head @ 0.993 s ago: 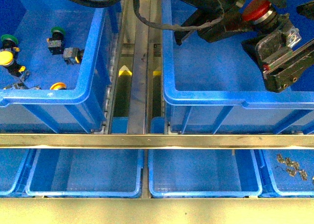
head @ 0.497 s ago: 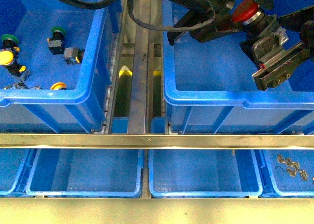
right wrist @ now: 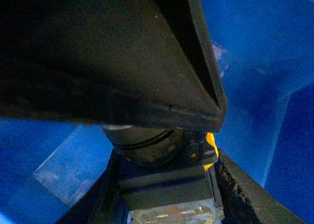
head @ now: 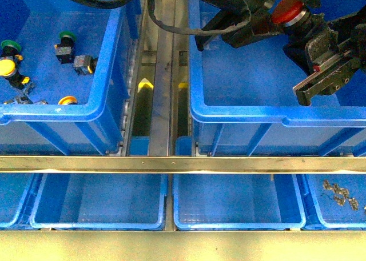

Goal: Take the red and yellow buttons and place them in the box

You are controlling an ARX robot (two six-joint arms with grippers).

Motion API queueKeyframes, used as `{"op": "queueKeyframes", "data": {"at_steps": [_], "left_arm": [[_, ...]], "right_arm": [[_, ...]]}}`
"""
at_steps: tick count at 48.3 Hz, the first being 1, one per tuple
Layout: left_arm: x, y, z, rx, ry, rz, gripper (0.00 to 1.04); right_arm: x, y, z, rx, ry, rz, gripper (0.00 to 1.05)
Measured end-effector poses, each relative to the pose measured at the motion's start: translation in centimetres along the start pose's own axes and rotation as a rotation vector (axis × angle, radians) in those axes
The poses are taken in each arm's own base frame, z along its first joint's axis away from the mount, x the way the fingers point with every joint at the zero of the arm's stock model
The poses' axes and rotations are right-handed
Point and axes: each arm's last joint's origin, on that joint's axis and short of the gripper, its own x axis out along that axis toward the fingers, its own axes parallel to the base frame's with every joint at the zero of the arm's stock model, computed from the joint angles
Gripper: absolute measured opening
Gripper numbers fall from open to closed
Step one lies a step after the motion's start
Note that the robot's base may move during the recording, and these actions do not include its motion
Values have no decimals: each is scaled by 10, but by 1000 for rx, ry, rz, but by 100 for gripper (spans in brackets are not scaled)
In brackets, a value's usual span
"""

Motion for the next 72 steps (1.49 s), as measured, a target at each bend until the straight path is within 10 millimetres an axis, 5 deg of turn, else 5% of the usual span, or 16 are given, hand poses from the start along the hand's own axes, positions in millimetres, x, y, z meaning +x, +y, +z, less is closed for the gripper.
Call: {"op": "queueKeyframes", "data": {"at_steps": [18, 27, 39, 49, 59, 72], "left_arm": [[-27, 15, 8, 68, -88, 56, 99], [-45, 13, 25, 60, -177, 51, 97], [-48, -1, 24, 64, -195, -9, 97], [-81, 4, 20, 75, -220, -4, 97], [-133, 53, 7, 73, -267, 166, 97], [-180, 57, -13, 194, -332, 289, 97]], "right_arm": [[-7, 3, 6, 4, -27, 8, 40], [-11, 14, -12, 2, 70, 11, 40], [-11, 33, -6, -23, 63, 91, 40], [-18, 4, -14, 0, 109, 7, 40], [-28, -20, -17, 24, 118, -58, 39], [-43, -32, -11, 47, 102, -104, 35]]}}
